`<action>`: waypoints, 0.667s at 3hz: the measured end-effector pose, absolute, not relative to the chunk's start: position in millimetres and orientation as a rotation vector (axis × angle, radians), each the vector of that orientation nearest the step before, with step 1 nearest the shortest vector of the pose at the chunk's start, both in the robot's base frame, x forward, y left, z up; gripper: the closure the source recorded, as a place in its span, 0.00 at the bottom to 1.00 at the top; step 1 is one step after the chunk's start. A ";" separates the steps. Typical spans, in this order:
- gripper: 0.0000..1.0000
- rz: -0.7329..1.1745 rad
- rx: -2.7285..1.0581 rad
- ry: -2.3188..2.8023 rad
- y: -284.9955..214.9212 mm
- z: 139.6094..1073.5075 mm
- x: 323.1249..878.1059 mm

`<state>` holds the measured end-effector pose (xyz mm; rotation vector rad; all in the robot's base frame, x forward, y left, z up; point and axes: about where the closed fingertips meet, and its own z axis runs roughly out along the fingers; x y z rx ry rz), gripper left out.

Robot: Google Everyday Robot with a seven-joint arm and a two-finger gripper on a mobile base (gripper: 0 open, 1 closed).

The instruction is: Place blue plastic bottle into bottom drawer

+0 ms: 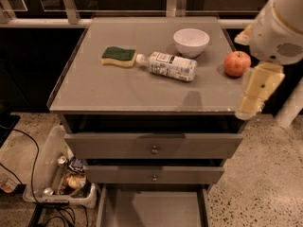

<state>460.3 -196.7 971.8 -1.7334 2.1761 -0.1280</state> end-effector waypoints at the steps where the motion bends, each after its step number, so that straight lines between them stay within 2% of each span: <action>1: 0.00 -0.099 -1.732 2.070 -173.0 965.0 490.9; 2: 0.00 0.001 -1.699 1.967 -156.0 959.2 516.4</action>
Offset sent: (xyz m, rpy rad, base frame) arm 0.0855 0.0622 -0.0175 0.3368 -0.1345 0.1600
